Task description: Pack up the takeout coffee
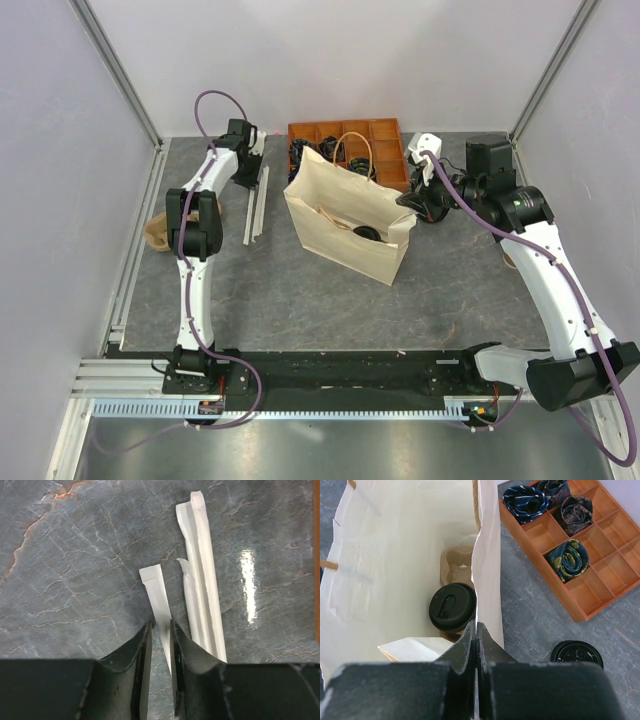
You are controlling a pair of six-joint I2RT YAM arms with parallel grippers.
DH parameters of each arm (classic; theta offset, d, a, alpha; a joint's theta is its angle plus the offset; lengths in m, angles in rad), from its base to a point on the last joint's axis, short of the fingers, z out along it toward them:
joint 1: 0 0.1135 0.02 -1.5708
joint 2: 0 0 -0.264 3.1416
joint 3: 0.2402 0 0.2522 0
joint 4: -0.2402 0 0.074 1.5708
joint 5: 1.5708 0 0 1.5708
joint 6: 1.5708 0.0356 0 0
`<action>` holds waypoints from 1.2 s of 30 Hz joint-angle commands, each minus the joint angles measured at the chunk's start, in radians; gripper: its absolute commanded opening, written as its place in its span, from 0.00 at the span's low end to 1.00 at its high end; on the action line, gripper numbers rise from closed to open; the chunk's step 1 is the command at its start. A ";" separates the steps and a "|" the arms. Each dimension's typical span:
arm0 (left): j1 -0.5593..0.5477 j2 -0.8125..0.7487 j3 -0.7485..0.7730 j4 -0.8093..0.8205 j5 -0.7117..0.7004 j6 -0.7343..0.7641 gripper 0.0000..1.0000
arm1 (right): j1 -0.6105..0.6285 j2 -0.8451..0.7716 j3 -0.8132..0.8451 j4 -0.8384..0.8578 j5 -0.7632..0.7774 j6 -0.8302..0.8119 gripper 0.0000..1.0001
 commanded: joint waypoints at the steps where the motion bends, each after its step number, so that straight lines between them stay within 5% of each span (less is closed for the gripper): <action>1: 0.011 0.007 0.032 -0.029 -0.017 0.052 0.26 | 0.002 0.007 0.048 0.016 -0.013 -0.020 0.00; 10: 0.024 -0.047 0.052 -0.071 0.054 0.024 0.02 | 0.004 0.010 0.045 0.028 -0.021 -0.019 0.00; 16: 0.034 -0.133 0.092 -0.072 0.118 0.000 0.02 | 0.004 0.011 0.049 0.034 -0.016 -0.025 0.01; 21: 0.034 -0.246 0.131 -0.071 0.212 -0.048 0.02 | 0.004 0.007 0.053 0.033 -0.006 -0.030 0.27; 28: 0.034 -0.395 0.204 -0.033 0.339 -0.108 0.02 | 0.002 0.017 0.065 0.046 0.031 0.013 0.40; 36: 0.034 -0.571 0.169 0.300 0.663 -0.241 0.02 | 0.002 0.042 0.097 0.071 0.089 0.073 0.62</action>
